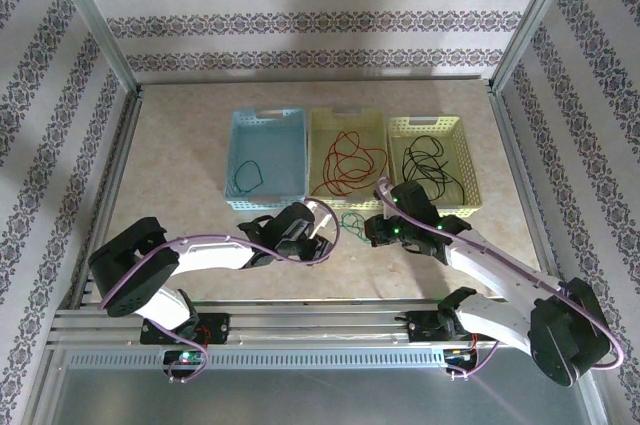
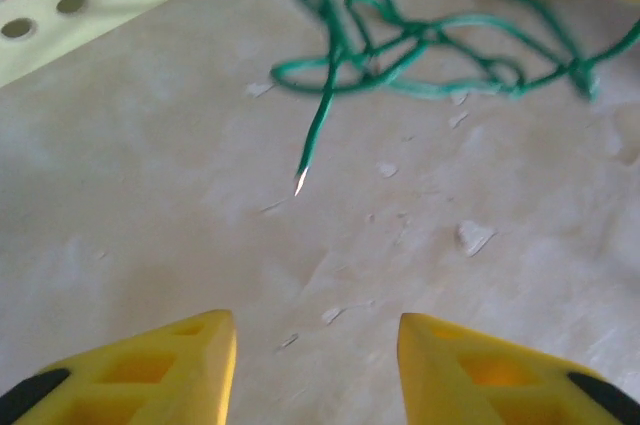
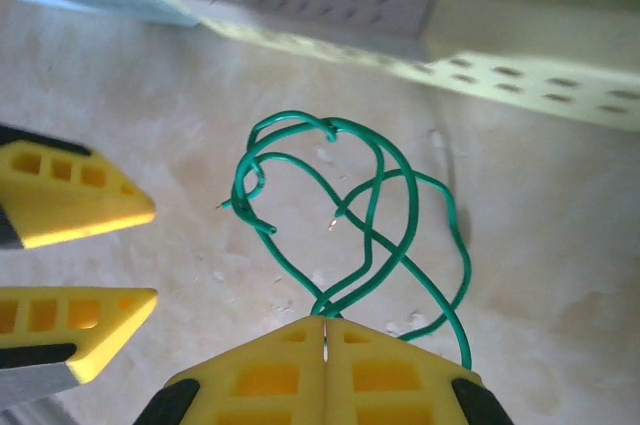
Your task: Untangle the cables
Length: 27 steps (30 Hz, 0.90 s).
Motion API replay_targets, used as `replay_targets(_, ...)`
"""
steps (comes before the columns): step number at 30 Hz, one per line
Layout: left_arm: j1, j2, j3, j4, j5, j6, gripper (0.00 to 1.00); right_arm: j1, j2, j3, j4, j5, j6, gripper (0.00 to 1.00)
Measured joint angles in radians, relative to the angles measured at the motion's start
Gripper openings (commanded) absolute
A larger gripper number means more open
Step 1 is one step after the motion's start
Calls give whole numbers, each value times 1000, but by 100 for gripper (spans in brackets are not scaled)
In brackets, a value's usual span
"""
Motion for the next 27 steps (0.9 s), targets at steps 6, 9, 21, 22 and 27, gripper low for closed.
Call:
replay_targets(6, 0, 27, 44, 26, 20, 19, 58, 57, 47, 3, 9, -43, -28, 0)
replay_targets(9, 0, 50, 58, 34, 23, 26, 58, 81, 49, 3, 11, -54, -41, 0)
replay_targets(21, 0, 181, 105, 84, -27, 29, 2, 118, 45, 3, 8, -54, -51, 0)
replay_targets(22, 2, 181, 108, 92, -34, 27, 0, 118, 45, 3, 5, -52, -51, 0)
replay_targets(27, 2, 179, 101, 116, -57, 20, 0, 109, 25, 3, -8, -2, -42, 0)
